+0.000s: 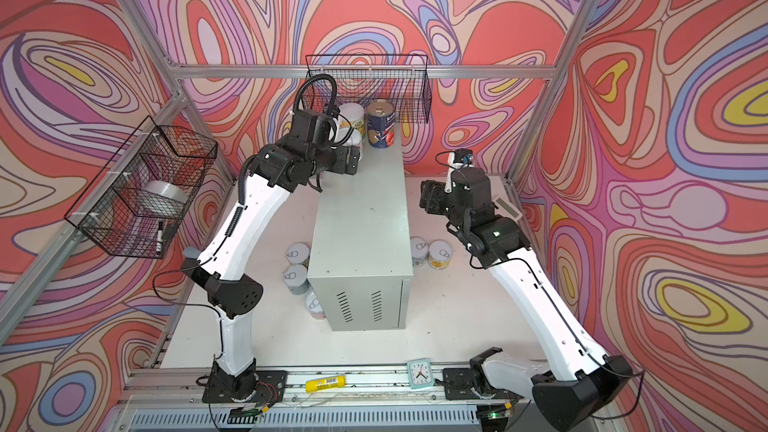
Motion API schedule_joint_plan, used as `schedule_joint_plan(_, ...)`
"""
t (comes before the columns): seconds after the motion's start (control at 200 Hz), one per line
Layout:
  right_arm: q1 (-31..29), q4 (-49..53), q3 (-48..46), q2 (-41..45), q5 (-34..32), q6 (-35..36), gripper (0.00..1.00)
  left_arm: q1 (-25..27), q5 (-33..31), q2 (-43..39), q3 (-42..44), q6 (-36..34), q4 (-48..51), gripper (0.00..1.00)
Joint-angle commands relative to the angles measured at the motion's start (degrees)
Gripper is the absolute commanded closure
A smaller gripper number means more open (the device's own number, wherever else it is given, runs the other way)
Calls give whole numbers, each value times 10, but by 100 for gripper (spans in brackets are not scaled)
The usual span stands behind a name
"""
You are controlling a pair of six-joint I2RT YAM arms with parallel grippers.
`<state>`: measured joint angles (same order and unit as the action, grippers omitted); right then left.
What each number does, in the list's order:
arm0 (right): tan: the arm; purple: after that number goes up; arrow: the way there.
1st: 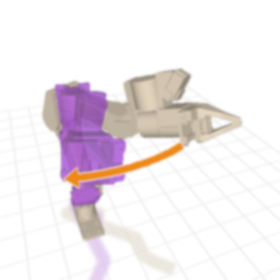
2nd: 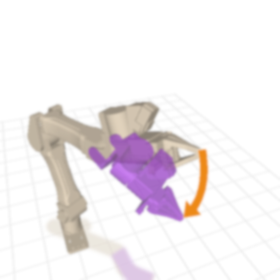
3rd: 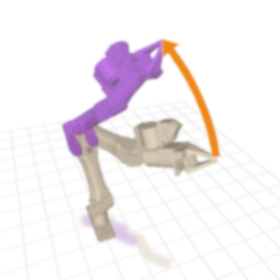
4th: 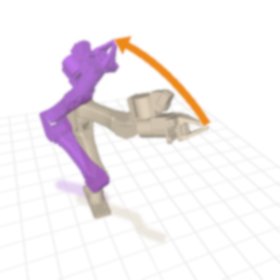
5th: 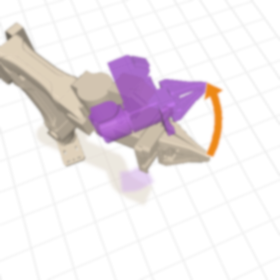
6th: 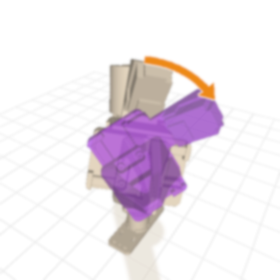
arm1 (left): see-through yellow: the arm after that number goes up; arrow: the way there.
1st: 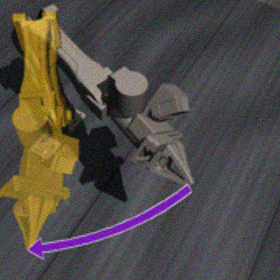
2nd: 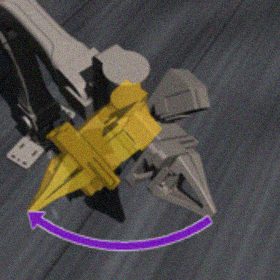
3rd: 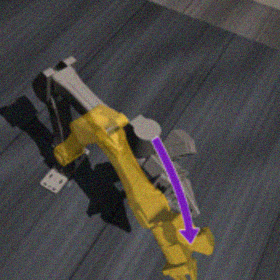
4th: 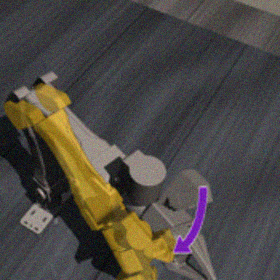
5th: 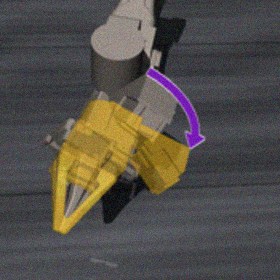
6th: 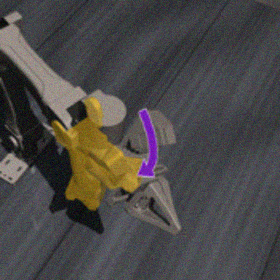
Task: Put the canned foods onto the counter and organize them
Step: 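Lower the pink can in front of the yellow-green can and open the left gripper, then withdraw the left gripper and lower it onto the next white-lidded can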
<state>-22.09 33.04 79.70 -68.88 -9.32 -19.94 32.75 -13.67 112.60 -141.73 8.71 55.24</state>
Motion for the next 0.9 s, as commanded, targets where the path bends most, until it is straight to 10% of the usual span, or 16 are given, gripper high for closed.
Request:
schedule_joint_plan(0.0,3,9,10,23,11,-7,24,21,-58,-86,27,-22,22,0)
schedule_joint_plan(0.24,3,42,-6,63,-14,-17,24,23,-111,-289,278,33,-35,0)
schedule_joint_plan(0.576,3,89,-76,71,11,-46,21,27,45,-545,625,134,-21,1)
schedule_joint_plan(0.891,3,81,-120,49,51,-61,21,113,29,-669,866,256,-25,2)
